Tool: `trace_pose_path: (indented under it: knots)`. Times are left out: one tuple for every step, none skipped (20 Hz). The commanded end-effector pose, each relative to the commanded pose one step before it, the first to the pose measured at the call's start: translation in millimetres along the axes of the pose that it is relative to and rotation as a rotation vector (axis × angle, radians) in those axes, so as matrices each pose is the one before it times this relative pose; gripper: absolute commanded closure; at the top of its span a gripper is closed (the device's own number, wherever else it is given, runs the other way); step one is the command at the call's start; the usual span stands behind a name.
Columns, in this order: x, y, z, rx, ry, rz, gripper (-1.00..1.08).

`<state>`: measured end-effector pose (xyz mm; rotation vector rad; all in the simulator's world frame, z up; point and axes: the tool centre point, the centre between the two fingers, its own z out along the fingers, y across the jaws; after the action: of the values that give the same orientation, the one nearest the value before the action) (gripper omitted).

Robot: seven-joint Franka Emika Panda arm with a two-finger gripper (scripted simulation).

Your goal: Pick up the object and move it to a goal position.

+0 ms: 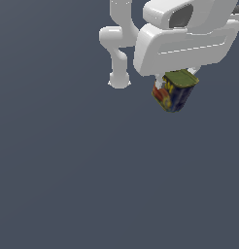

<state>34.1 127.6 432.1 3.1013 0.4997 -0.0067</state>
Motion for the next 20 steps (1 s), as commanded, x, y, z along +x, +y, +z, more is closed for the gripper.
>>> trace_pose_path:
  knots:
    - [4.95,-5.79,-14.4,-0.00068,0.00408,0.00043,1.08]
    - [1.87,-2.09,-4.27,0.0,0.0,0.0,1.08]
    - [1.8,-2.01,-4.11,0.0,0.0,0.0,1.08]
    - [1.74,-1.93,-3.95,0.0,0.0,0.0,1.08]
    - [1.68,-1.84,-3.79,0.0,0.0,0.0,1.08]
    - [1.62,-1.76,-3.63,0.0,0.0,0.0,1.08]
    - [1.56,-1.68,-3.48,0.0,0.0,0.0,1.08]
    - [1.5,-1.61,-3.33,0.0,0.0,0.0,1.08]
    - [1.45,-1.53,-3.18,0.0,0.0,0.0,1.08]
    - [1.39,-1.45,-3.03,0.0,0.0,0.0,1.08]
    - [1.24,-0.87,-2.95,0.00058,0.00015,0.00034,1.08]
    - [1.27,-1.3,-2.74,0.0,0.0,0.0,1.08]
    - [1.2,-1.21,-2.57,0.0,0.0,0.0,1.08]
    - [1.1,-1.08,-2.31,0.0,0.0,0.0,1.08]
    - [0.99,-0.96,-2.07,0.0,0.0,0.0,1.08]
    - [0.89,-0.85,-1.85,0.0,0.0,0.0,1.08]
    - [0.8,-0.75,-1.65,0.0,0.0,0.0,1.08]
    - [0.72,-0.66,-1.46,0.0,0.0,0.0,1.08]
    - [0.64,-0.58,-1.29,0.0,0.0,0.0,1.08]
    - [0.57,-0.5,-1.14,0.0,0.0,0.0,1.08]
